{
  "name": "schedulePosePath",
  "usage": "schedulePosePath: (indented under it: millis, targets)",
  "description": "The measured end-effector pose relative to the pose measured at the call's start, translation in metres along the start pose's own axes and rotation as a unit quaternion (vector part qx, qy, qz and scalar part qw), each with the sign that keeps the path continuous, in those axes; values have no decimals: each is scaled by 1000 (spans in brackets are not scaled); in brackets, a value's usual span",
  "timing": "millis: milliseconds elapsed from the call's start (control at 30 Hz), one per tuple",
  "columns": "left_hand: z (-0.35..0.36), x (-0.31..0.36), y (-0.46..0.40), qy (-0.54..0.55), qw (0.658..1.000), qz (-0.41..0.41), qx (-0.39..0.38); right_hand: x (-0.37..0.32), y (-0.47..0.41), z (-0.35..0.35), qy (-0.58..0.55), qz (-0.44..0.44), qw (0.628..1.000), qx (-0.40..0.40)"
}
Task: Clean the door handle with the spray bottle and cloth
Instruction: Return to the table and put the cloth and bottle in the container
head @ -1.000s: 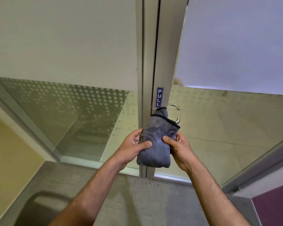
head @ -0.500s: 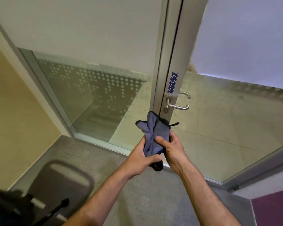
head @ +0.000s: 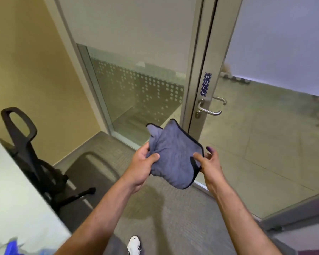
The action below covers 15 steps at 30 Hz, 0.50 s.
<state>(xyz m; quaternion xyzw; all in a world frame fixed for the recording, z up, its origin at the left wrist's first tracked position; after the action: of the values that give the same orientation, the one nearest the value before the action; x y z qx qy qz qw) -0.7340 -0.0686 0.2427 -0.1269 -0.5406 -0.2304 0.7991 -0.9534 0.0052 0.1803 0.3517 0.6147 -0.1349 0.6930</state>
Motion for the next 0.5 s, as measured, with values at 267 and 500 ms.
schedulePosePath:
  millis: [267,500]
  targets:
    - [-11,-14,84,32,994,-10,101,43,91,58,40,80,979,-181]
    - [-49,-3,162,89,980,27,175,54,170,144,-55,126,899,-416]
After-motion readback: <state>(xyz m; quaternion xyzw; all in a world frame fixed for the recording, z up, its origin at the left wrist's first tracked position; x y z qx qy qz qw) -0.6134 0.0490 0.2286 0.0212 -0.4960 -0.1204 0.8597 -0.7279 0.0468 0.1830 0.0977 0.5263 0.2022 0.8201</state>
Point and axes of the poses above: each hand's wrist, its own y-axis away from the middle knuckle, its own z-axis out of the palm, x = y × z, the point moved 8 cm from there along -y, towards the middle knuckle, and after that the axes turned 5 degrees about y, right-handed, at the moved point
